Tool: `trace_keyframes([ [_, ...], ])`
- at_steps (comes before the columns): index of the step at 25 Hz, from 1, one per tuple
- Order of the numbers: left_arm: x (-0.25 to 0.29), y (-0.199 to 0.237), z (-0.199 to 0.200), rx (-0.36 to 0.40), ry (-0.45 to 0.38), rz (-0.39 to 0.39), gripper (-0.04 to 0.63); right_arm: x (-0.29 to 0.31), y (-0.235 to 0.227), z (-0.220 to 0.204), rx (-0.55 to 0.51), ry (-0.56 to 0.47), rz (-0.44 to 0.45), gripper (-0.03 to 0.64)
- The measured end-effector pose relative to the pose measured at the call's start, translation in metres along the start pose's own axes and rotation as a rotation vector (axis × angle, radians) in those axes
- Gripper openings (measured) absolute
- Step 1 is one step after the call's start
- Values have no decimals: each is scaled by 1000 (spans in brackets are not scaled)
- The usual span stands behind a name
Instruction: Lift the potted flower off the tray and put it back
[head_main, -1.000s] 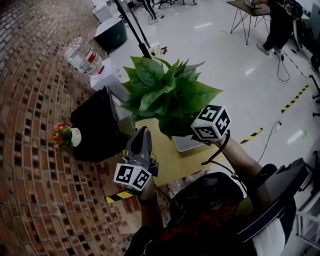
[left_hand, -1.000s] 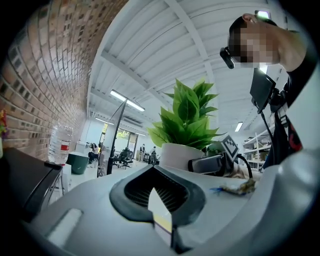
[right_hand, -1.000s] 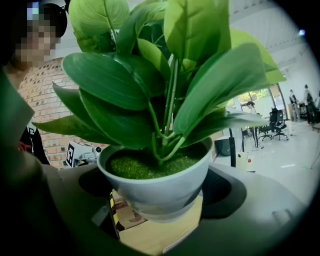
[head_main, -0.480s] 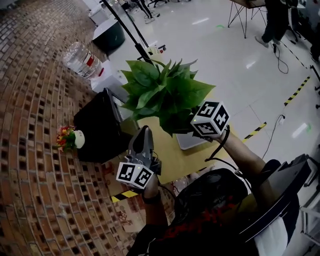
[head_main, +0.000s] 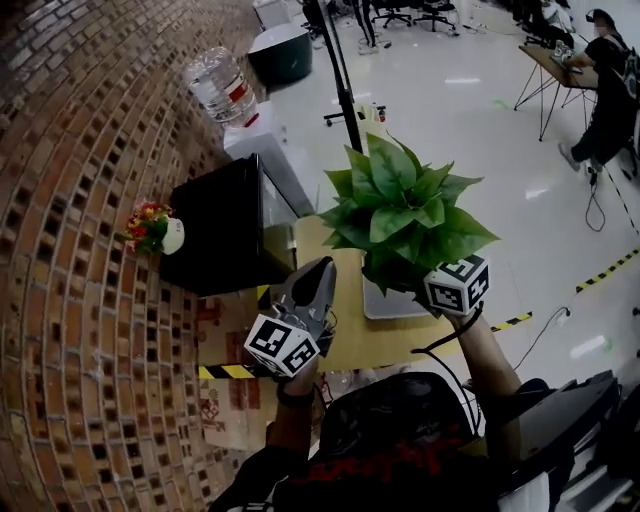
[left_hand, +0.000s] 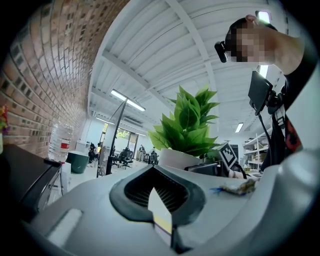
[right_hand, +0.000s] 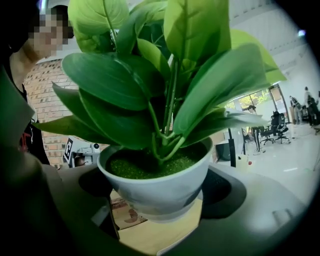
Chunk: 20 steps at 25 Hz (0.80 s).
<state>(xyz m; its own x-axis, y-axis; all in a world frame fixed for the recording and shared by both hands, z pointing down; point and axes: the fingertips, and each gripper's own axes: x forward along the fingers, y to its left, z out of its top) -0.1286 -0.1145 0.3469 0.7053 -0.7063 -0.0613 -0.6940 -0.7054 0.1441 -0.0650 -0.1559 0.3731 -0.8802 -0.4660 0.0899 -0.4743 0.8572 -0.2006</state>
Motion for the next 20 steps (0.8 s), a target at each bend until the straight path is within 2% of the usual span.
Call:
trace_keyframes([
  [3,-2,0,-4,2,-1,3,0,1,-1,-6,16,-13,9,520],
  [9,-5,6,-7,3,7,37,0,6,-9,-15,-36,-22,-3,519],
  [15,-12,12,-14,-9,0,74,0,12,-14,-31,-27,-27,-4,518],
  [20,-17,12,-13,0,-6,94,0,14,-8,-28,-35,-94,22,518],
])
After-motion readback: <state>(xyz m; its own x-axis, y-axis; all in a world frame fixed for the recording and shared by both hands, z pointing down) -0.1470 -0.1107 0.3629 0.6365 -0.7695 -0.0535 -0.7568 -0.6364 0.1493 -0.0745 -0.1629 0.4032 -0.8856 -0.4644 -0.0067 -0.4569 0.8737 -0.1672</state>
